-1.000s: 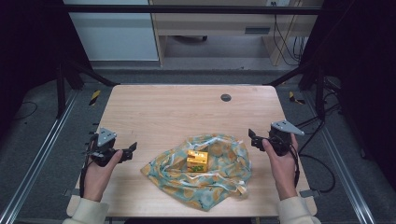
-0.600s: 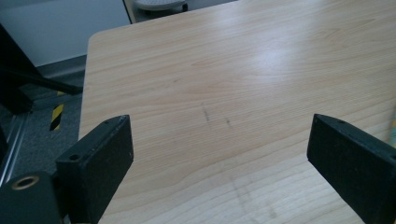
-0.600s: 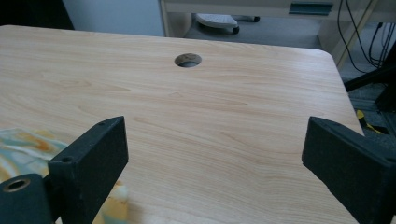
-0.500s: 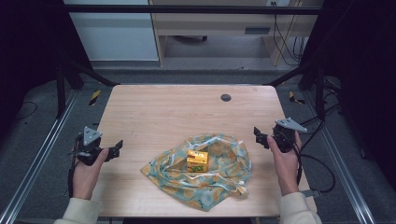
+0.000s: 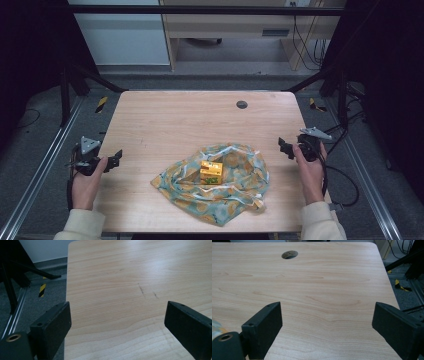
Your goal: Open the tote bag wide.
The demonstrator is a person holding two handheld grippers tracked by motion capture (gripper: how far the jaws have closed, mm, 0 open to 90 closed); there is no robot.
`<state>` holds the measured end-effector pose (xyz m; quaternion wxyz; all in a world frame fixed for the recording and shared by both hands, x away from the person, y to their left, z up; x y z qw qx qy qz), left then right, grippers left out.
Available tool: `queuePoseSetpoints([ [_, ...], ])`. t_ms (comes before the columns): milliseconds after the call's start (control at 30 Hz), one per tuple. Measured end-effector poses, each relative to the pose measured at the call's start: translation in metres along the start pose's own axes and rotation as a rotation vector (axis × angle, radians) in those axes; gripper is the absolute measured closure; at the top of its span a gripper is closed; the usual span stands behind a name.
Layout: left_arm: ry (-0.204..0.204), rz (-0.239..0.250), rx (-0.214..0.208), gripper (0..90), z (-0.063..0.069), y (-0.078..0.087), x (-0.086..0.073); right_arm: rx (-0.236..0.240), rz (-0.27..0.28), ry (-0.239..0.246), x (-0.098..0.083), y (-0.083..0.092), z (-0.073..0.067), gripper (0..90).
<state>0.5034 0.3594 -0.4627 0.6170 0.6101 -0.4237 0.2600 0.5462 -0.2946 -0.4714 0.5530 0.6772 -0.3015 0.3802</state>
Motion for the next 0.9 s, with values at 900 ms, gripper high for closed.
queuePoseSetpoints([
  [900,-0.052,0.008,-0.048,5.9,0.008,-0.005,-0.005,0.05,0.029,0.127,-0.031,0.011,-0.012,9.5],
])
Point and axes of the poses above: each handheld gripper's, and its own axes: y roughly backward along the jaws, x roughly out of its top, z roughly to its right, the point moved 1 cm from there along -y, roughly forward along the jaws, and after that the axes turned 2 degrees about x, right-handed, at the moved point
